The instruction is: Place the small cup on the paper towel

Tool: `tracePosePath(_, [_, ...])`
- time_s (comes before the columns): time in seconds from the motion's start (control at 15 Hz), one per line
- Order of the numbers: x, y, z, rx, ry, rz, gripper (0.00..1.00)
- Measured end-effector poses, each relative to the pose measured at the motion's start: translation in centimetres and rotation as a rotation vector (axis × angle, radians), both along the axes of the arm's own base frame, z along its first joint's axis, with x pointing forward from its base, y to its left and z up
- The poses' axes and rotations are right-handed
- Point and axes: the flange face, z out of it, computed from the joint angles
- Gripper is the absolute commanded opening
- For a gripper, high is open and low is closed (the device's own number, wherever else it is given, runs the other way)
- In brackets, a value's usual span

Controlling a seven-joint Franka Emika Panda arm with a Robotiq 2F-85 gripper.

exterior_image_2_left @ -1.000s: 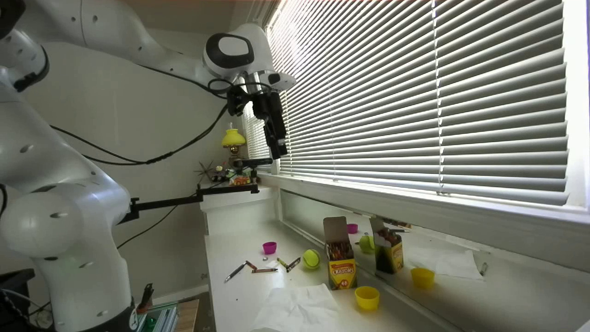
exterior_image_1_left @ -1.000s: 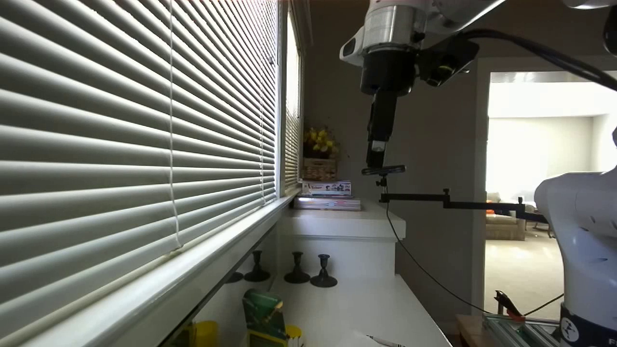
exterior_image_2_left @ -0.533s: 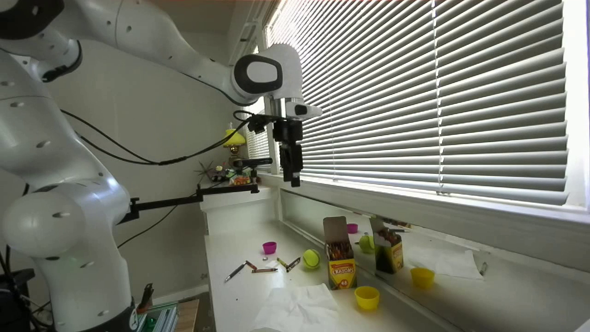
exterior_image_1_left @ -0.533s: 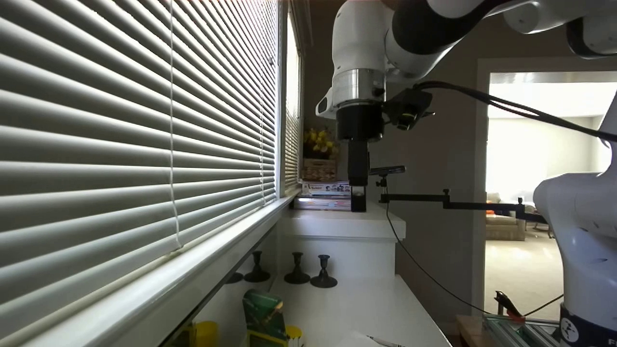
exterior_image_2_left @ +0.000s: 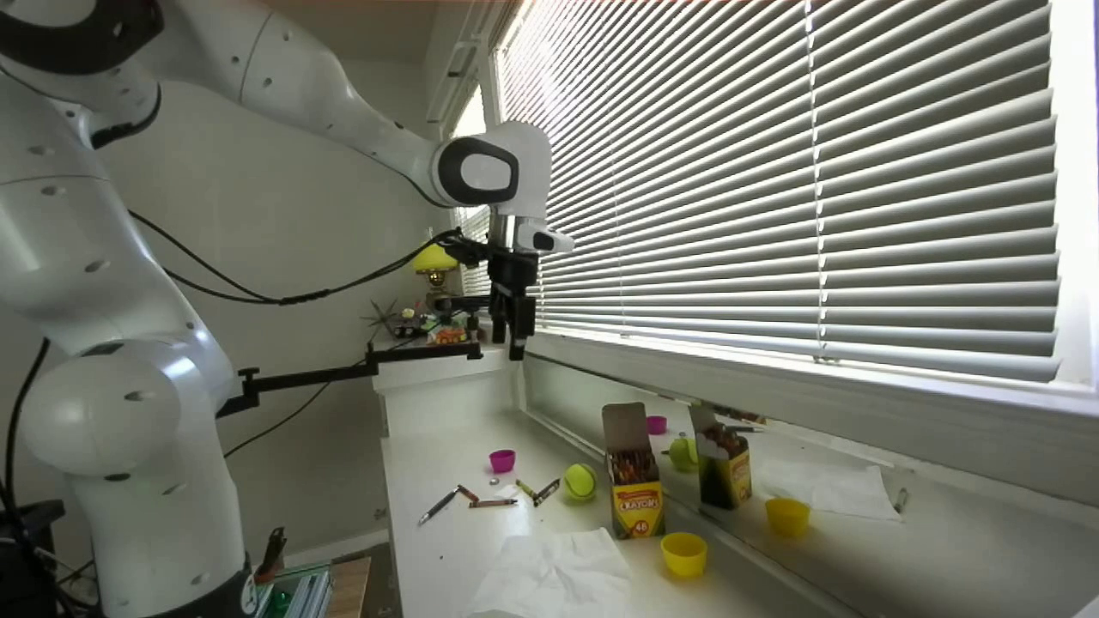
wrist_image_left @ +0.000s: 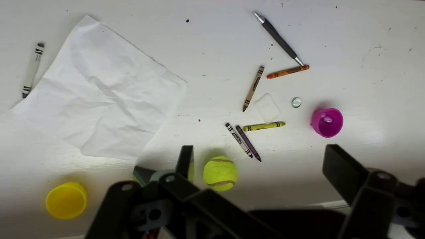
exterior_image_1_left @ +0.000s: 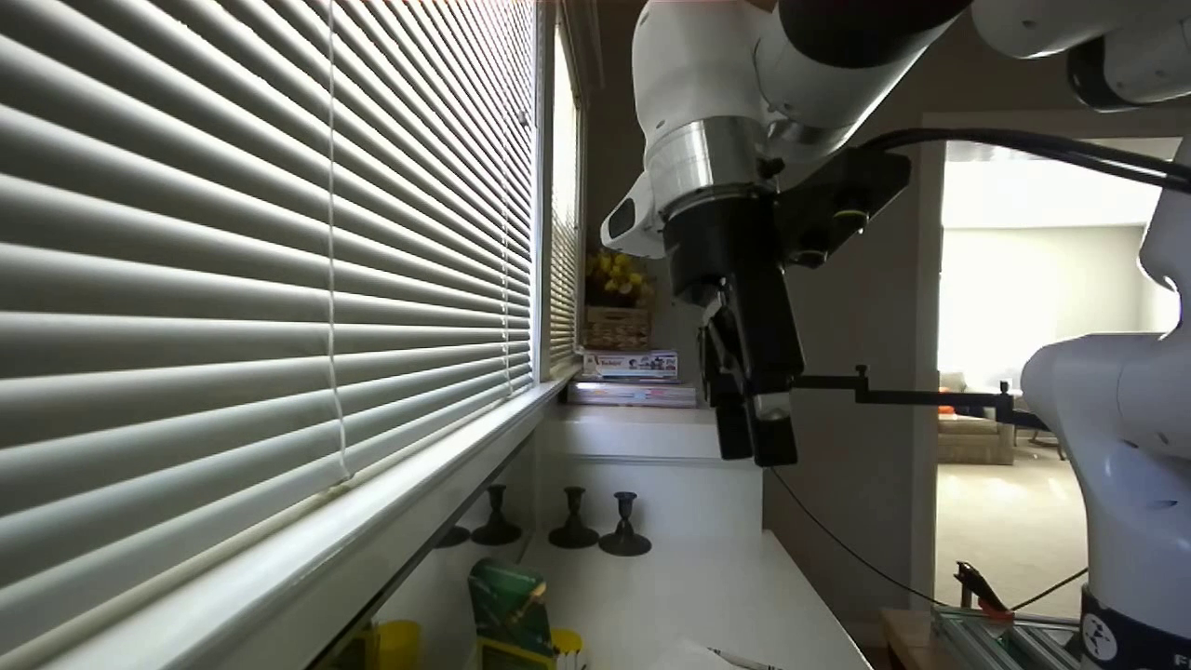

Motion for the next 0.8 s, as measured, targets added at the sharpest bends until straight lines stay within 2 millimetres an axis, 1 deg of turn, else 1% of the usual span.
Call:
tracePosePath(0.2, [0.3, -0.4, 0.0, 0.001, -0.001, -0.010, 1.00])
tracePosePath(0.33, [0.7, -0.5, 0.9, 0.006, -0.019, -0.015, 1.00])
tracePosePath(0.47, [1.6, 0.4, 2.1, 0.014, -0.056, -0.003, 1.00])
tracePosePath(0.6, [3.1, 2.8, 3.0, 0.023, -0.092, 0.033, 1.00])
tracePosePath(0.73, [4.5, 6.0, 2.9, 0.018, -0.098, 0.093, 1.00])
tracePosePath(0.8, [5.2, 7.7, 2.5, 0.011, -0.094, 0.126, 1.00])
